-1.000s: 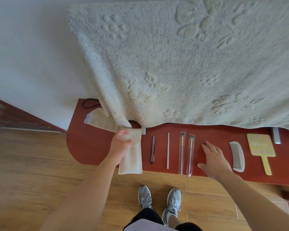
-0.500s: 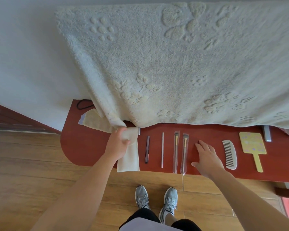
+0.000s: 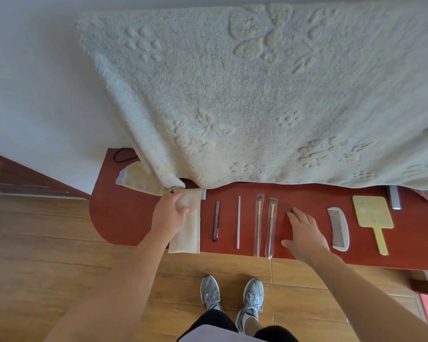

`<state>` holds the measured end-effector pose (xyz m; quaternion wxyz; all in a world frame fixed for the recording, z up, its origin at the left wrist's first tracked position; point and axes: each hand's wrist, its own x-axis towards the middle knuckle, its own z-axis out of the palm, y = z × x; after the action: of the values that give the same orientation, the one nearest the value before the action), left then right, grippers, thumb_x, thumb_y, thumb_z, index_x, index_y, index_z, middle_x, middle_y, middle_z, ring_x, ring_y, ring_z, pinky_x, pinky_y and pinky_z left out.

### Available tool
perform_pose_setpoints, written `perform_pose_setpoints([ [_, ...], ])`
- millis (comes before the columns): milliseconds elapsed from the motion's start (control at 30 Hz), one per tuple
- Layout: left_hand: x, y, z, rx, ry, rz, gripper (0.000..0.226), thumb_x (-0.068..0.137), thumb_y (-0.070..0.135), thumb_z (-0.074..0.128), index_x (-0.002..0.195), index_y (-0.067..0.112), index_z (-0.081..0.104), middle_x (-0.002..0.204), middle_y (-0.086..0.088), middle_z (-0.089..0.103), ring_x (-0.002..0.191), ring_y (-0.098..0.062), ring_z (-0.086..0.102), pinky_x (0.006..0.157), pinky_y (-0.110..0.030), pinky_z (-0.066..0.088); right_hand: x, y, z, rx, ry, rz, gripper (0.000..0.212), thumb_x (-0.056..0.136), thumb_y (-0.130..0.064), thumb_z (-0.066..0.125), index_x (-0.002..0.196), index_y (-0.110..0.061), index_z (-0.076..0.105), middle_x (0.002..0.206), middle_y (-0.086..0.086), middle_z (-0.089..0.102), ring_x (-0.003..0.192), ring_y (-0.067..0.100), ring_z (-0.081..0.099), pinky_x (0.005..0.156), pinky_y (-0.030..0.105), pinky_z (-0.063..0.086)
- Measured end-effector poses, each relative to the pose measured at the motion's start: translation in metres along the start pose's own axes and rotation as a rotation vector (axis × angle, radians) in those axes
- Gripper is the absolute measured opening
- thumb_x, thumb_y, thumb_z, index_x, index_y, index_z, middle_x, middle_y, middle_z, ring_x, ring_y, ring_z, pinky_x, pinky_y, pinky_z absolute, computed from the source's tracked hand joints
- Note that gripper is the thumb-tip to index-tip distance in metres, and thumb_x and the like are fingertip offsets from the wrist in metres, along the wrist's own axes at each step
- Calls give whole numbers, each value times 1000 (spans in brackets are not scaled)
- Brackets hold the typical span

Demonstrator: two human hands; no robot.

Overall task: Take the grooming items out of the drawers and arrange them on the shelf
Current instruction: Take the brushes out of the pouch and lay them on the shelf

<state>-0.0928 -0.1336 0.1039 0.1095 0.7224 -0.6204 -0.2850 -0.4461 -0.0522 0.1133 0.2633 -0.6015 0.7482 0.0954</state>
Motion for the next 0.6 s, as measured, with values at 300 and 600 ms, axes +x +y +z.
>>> perform_pose_setpoints([
  [300, -35, 49, 13, 123, 72, 112, 27, 92, 31, 65, 113, 15, 65, 99, 3, 63, 91, -15, 61, 75, -30, 52, -1, 1, 0, 13, 11, -7, 86, 87, -40, 68, 154, -20, 17, 162, -4, 9, 148, 22, 8, 114, 43, 31],
  [600, -48, 90, 54, 188, -99, -64, 33, 88, 28, 72, 115, 13, 60, 96, -2, 69, 86, -20, 68, 72, -27, 53, -1, 2, 0, 18, 5, -10, 85, 88, -41, 67, 154, -21, 17, 162, -4, 9, 149, 22, 7, 114, 43, 32],
])
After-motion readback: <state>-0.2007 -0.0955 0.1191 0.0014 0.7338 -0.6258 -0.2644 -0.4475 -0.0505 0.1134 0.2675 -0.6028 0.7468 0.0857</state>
